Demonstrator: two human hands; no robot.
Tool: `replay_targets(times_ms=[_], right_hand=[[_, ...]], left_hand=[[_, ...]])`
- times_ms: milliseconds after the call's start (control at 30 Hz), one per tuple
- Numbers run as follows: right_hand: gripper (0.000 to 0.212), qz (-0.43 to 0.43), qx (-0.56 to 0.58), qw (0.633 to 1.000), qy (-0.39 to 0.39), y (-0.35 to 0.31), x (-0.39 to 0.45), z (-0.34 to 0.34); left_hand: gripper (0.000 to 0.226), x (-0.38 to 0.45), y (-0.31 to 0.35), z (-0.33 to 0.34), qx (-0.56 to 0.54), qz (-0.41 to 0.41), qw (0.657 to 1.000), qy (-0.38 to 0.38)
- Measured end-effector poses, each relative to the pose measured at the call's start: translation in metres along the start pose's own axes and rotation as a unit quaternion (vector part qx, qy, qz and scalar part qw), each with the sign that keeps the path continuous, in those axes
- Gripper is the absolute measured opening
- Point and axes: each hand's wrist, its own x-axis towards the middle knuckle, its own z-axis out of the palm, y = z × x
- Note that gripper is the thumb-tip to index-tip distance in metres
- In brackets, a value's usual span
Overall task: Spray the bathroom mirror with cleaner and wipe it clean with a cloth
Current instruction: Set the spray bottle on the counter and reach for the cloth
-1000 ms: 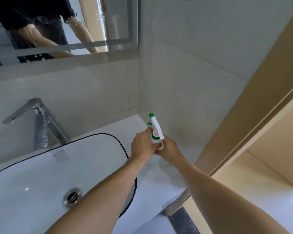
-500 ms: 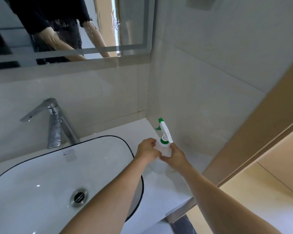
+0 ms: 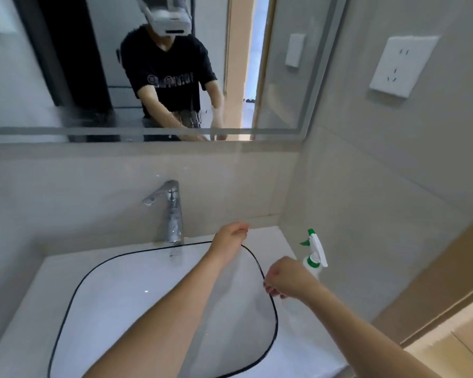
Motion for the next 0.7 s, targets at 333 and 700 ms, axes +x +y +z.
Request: replay_targets(times_ms=[333, 700], right_hand=[[0.029, -0.199, 0.078, 0.972, 0.099, -0.167, 0.014, 0.022], [0.041, -0.328, 0.136, 0.928, 0.110, -0.272, -0.010, 0.038]], left_hand=[[0.027, -0.061, 0.001, -0.159, -0.038, 0.015, 0.989, 0.145], [0.040, -0.119, 0.040, -0.241, -0.018, 0.060, 0.963, 0.264]])
